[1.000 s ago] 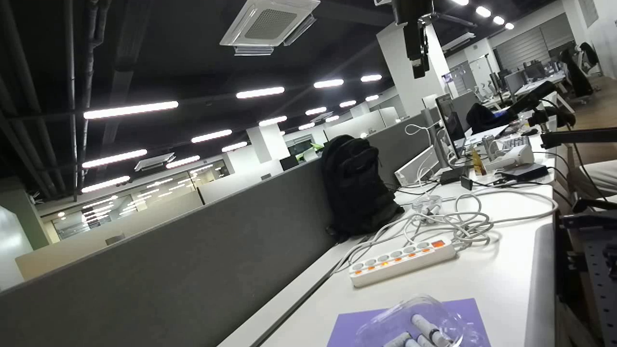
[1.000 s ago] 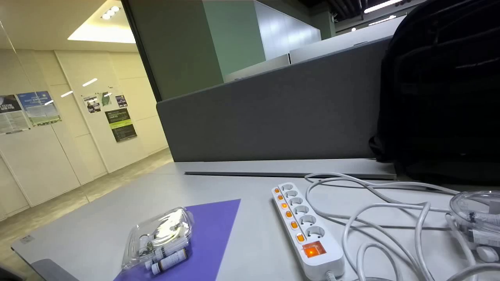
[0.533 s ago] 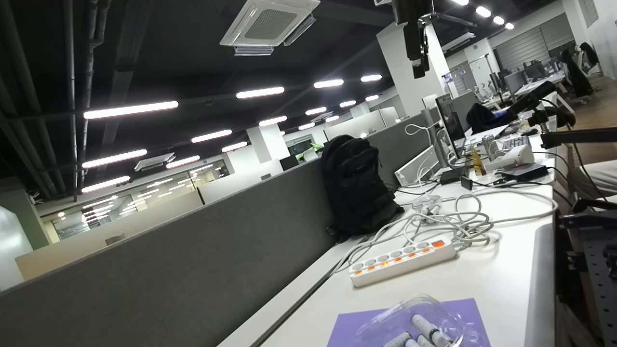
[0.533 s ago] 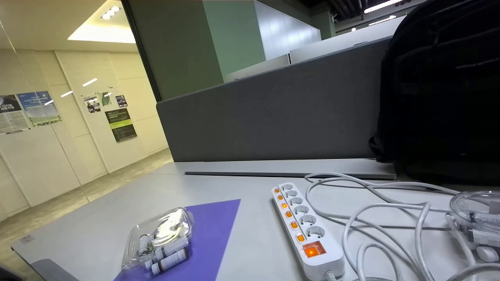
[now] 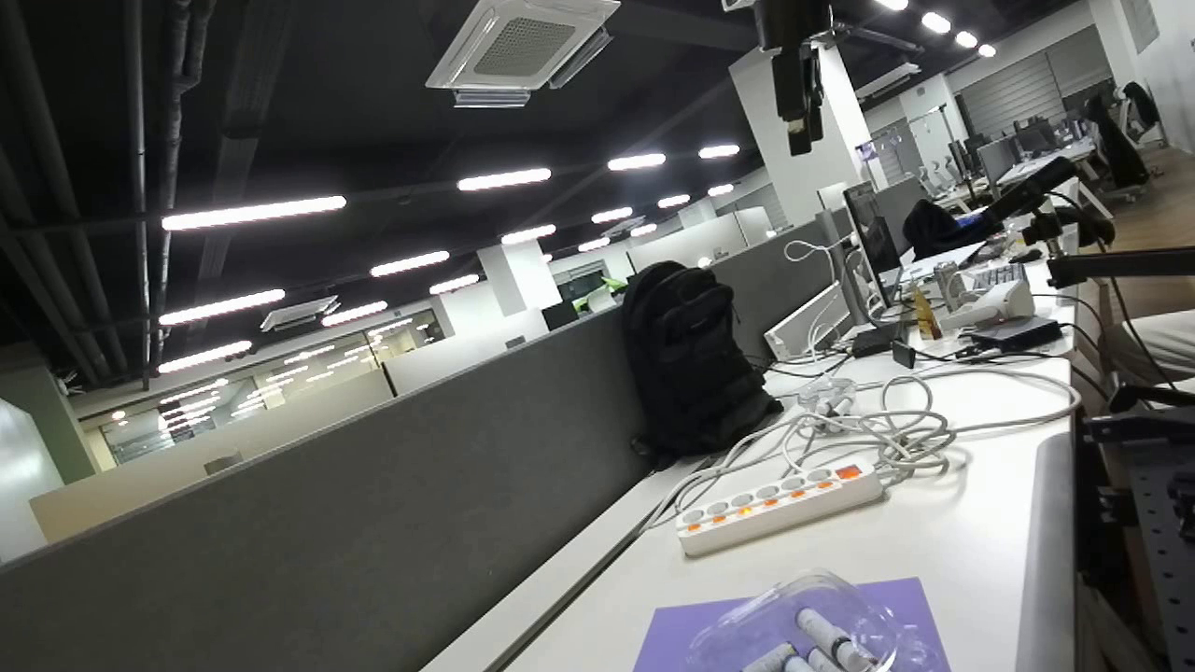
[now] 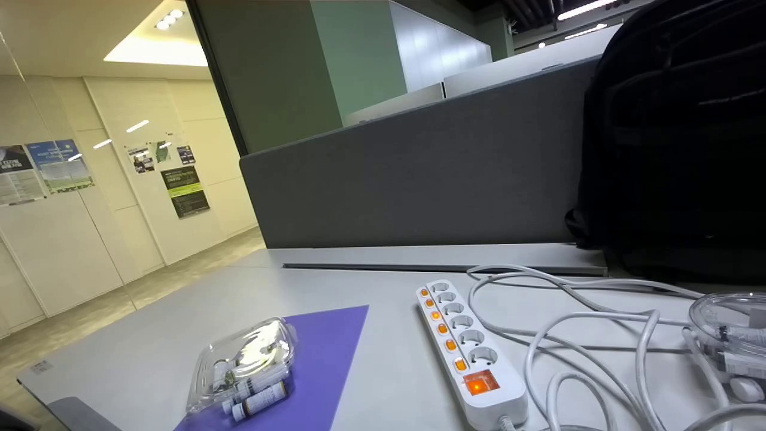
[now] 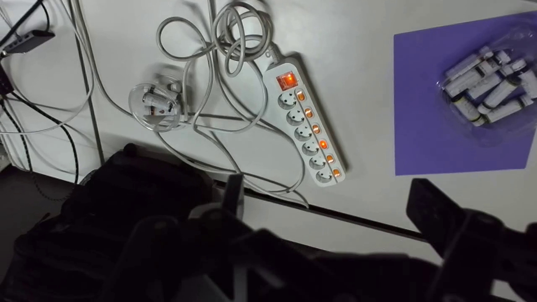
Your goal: Turn off the third switch from the left on the adapter
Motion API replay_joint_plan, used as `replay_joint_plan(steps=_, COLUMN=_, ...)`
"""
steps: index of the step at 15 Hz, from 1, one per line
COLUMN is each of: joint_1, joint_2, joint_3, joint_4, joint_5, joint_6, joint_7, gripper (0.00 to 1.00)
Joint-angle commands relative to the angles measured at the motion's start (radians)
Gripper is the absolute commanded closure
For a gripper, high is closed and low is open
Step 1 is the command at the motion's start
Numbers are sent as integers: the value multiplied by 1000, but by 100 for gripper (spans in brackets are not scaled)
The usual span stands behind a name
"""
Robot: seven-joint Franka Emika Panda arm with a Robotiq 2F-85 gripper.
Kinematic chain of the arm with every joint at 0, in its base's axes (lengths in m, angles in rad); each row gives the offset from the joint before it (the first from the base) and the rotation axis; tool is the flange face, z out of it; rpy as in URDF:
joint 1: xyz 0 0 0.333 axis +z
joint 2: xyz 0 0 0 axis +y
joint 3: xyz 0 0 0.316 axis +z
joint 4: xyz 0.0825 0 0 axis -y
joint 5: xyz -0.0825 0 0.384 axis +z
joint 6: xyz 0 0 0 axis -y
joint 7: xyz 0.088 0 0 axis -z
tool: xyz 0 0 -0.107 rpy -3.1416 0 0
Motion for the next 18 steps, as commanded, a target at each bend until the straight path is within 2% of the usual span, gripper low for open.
replay_joint_plan(steps=1, joint_1=-9, joint_2=126, joint_3=-21, joint_4=35, joint_5=0, joint_6=110, joint_7=78, gripper=0)
replay_joint_plan(steps=5, joint_1=-21, joint_2=315, joint_3=-41, joint_4=72, joint_5=23, joint_6=255, joint_7=111, gripper=0)
replay_joint_plan(steps=9, joint_1=-20, joint_2=524, joint_3=-42, joint_4=137, joint_5=67, joint_6=338, joint_7=103, gripper=0)
replay_joint_plan(steps=14, joint_1=-19, joint_2=769, joint_3=-31, joint_4=253, joint_5=137, joint_6=393, joint_7=86, gripper=0)
replay_joint_plan(steps=17, joint_1=-25, joint_2=898, joint_3=-14, joint_4=322, joint_5=172, joint_6=390, joint_7=83, gripper=0)
replay_joint_plan(steps=18, joint_1=-21, joint_2=936, joint_3=-10, joint_4=345, joint_5=216, joint_6=377, joint_7=41, gripper=0)
